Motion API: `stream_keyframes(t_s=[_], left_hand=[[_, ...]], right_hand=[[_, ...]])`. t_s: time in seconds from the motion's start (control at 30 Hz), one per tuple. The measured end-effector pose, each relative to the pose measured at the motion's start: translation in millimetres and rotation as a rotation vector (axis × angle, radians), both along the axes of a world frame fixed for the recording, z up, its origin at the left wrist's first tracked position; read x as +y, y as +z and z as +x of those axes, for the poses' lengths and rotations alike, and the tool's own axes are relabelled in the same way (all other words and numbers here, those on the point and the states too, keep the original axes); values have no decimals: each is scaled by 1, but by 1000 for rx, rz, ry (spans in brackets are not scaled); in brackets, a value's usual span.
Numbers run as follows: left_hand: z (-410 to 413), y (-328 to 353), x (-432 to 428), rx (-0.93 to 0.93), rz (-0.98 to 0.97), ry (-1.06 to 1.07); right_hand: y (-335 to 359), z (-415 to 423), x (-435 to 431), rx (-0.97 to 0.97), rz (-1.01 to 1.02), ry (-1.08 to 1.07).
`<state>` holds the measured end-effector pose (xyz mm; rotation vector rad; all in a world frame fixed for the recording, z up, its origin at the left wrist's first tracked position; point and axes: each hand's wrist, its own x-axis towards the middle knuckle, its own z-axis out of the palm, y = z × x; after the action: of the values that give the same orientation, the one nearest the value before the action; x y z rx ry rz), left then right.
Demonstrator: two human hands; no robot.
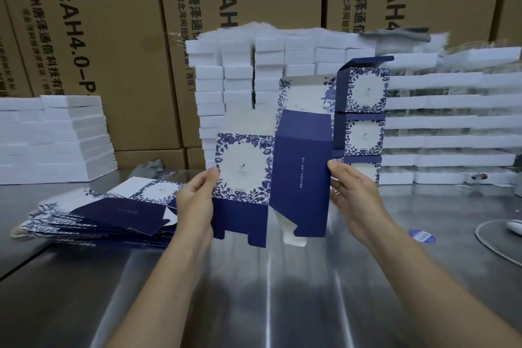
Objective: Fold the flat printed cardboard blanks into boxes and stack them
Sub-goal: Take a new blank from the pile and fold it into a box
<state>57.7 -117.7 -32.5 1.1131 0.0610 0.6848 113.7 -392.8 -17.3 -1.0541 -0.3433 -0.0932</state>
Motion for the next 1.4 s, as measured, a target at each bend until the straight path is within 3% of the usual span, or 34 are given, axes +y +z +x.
stream_keyframes(t_s=[0.17,0.53,0.83,1.2,1.4], left_hand=[[1,-1,3,23,-69,21],[1,-5,-5,55,68,-132],[6,-9,3,30,-135,-76],[5,-10,-1,73,-18,-102],[3,-6,-4,35,52,-44]], right_hand=[[-4,-2,6,-5,-57,75],[1,4,-2,39,75,-167],[1,-4,7,-32,-63,-31],[-3,5,3,35,-87,-203],[0,4,0,-11,-136,-171]])
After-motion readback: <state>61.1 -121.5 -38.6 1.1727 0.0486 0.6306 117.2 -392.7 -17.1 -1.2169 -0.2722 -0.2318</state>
